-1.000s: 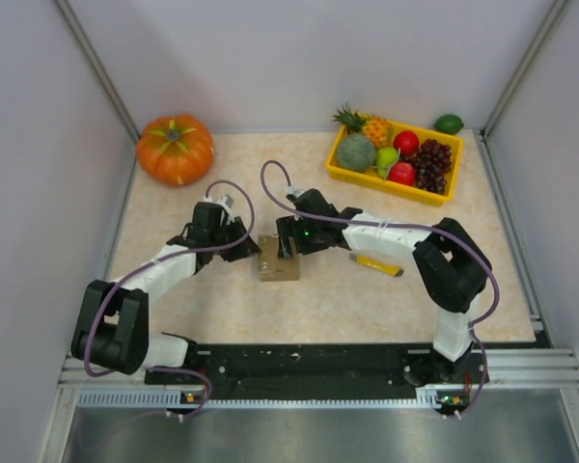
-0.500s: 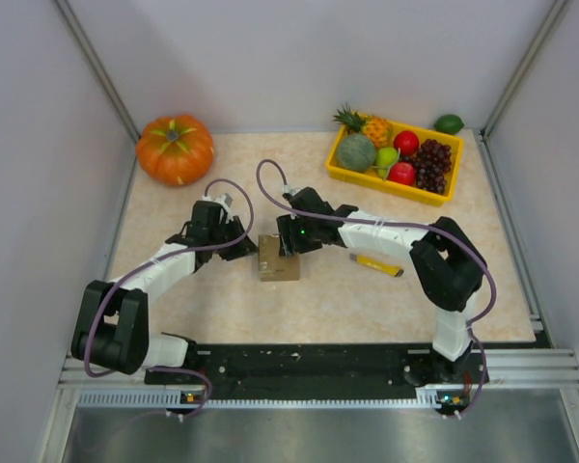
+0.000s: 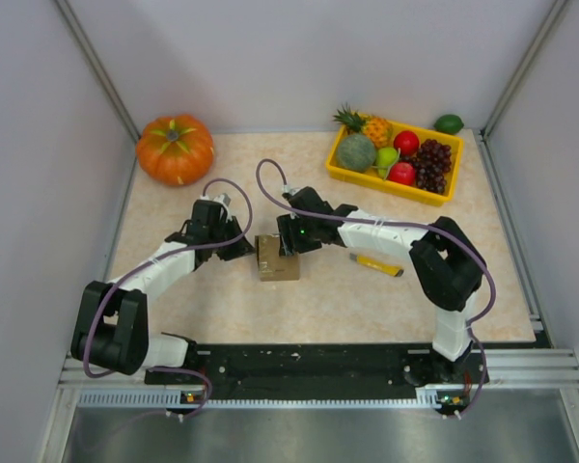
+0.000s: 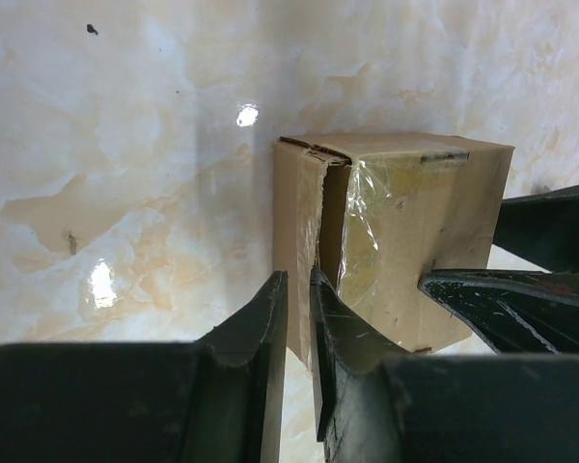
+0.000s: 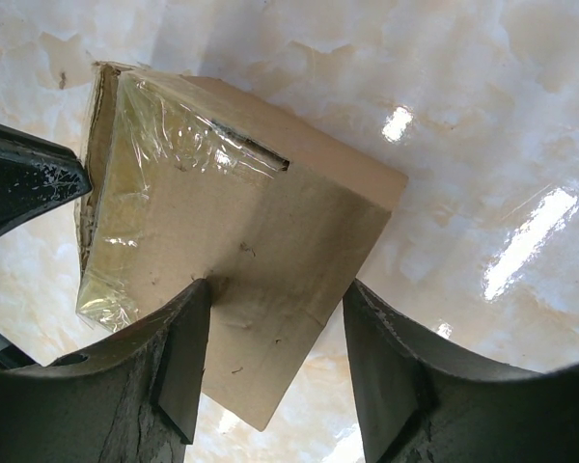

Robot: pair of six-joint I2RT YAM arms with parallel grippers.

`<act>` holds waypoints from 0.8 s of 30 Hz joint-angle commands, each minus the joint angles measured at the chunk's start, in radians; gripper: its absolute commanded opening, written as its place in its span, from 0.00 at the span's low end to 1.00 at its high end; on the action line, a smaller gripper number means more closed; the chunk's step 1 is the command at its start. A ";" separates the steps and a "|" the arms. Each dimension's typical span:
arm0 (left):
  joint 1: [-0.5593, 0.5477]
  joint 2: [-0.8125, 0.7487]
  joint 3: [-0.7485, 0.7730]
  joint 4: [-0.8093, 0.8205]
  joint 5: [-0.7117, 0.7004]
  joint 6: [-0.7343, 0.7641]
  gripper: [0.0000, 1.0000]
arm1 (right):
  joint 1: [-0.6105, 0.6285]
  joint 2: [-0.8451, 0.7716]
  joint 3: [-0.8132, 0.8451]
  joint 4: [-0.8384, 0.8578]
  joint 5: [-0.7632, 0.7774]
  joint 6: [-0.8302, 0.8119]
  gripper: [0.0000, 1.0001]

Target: Unpack the express box

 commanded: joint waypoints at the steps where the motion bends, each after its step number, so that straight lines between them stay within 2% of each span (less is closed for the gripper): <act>1: 0.013 0.006 0.017 -0.103 -0.108 0.050 0.18 | 0.000 0.050 0.005 -0.089 0.111 -0.025 0.53; 5: 0.014 0.030 0.046 -0.135 -0.110 0.060 0.15 | 0.000 0.042 0.006 -0.089 0.111 -0.025 0.53; 8: 0.014 0.021 0.038 -0.113 -0.073 0.057 0.16 | 0.000 0.042 0.008 -0.089 0.108 -0.025 0.53; 14: 0.013 0.000 0.064 -0.070 0.091 0.065 0.27 | 0.000 0.042 0.016 -0.089 0.098 -0.021 0.53; 18: 0.011 0.001 0.081 -0.075 0.133 0.065 0.32 | 0.000 0.047 0.022 -0.088 0.097 -0.020 0.53; 21: 0.010 0.003 0.072 -0.067 0.148 0.060 0.44 | 0.000 0.053 0.025 -0.089 0.094 -0.018 0.53; 24: 0.011 -0.006 0.057 -0.061 0.137 0.056 0.47 | 0.000 0.055 0.028 -0.089 0.092 -0.015 0.53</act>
